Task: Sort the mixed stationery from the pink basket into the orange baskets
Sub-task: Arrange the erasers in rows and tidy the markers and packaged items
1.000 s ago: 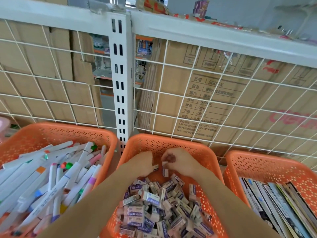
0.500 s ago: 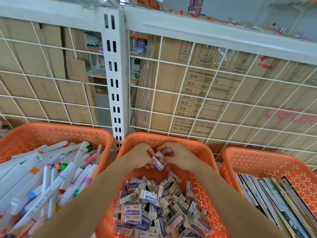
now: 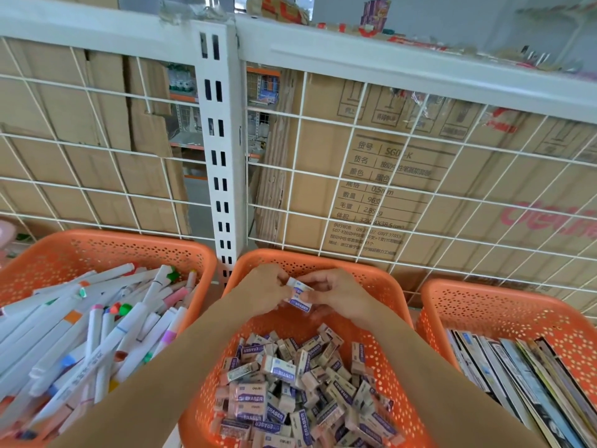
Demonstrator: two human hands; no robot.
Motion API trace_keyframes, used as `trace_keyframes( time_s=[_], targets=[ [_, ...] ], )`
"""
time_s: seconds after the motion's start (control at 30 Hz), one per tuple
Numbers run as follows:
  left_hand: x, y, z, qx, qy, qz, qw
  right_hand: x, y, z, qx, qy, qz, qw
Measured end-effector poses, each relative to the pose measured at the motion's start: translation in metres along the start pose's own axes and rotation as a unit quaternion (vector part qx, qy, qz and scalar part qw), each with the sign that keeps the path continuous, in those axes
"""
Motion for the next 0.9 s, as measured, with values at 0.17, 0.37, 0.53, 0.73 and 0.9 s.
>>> trace_keyframes(
  time_s=[0.17,0.37,0.53,0.73,0.9],
  targets=[
    [-0.044,0.042,0.028,0.194,-0.126,0.166,0.959,0.003,-0.014,0.013,-0.086,-0.058,-0.017,0.994],
    [-0.06,0.05,0.008,0.235,-0.092,0.203,0.946,0.024,-0.034,0.015,-0.138,-0.074,0.033,0.987],
    [-0.06,0.052,0.003,0.194,-0.104,0.183,0.958,0.026,-0.033,0.001,-0.345,0.017,0.077,0.935],
    [-0.063,0.052,0.001,0.184,-0.116,0.181,0.959,0.017,-0.042,-0.008,-0.456,0.068,0.003,0.887],
    [-0.062,0.051,-0.001,0.189,-0.112,0.176,0.96,0.021,-0.045,-0.012,-0.483,0.095,0.02,0.87]
  ],
)
Point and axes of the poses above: each hand's wrist, its own x-axis towards the middle knuckle, its own y-axis out of the back of the hand, z = x × y, the point moved 9 cm from there along x, towards the middle knuckle, and after that the axes turned 6 degrees about y, right-handed, at the moved point
